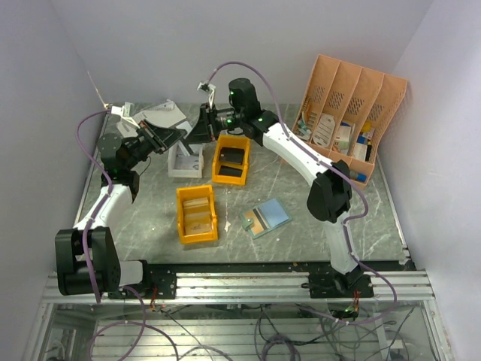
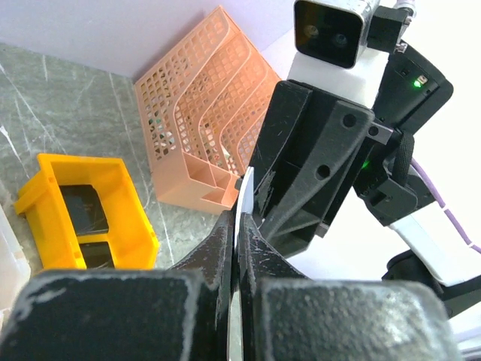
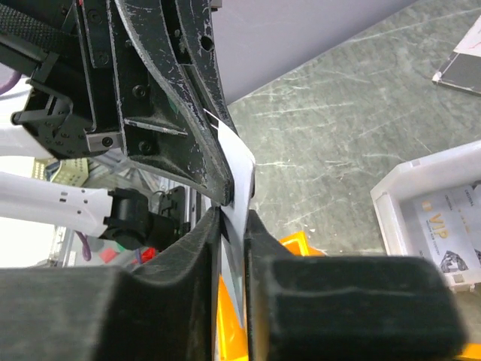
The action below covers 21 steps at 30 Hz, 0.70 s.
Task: Put the credit cards into the card holder
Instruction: Place the credit card at the center of the board.
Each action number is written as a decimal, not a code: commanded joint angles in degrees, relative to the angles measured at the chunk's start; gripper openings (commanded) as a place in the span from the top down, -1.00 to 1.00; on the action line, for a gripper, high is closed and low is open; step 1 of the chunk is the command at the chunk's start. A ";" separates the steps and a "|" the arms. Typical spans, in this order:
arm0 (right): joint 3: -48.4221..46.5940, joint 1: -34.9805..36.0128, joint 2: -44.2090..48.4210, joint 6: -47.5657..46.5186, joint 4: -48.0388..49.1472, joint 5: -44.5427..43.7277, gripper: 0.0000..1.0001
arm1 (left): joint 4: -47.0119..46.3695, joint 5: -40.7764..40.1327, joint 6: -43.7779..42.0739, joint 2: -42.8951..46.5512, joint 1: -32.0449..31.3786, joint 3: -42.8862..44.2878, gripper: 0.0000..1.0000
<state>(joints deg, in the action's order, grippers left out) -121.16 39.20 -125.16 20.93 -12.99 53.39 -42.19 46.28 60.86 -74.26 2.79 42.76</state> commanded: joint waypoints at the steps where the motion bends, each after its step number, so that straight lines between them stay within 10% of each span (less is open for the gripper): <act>1: 0.18 0.46 0.23 0.61 2.28 2.08 0.95 | -2.05 0.13 0.01 -0.62 -0.12 1.43 0.85; 9: 7.58 -1.68 0.85 19.06 21.57 11.84 1.00 | -11.12 5.50 4.92 -1.85 -0.06 -0.64 0.01; 21: 12.14 -4.90 -0.60 36.28 40.41 13.72 1.00 | -11.98 7.66 5.33 -0.10 6.52 -5.20 -0.42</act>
<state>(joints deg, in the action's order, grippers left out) -108.20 36.12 -125.29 52.71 21.80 66.83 -54.61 53.36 68.25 -76.86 5.72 39.94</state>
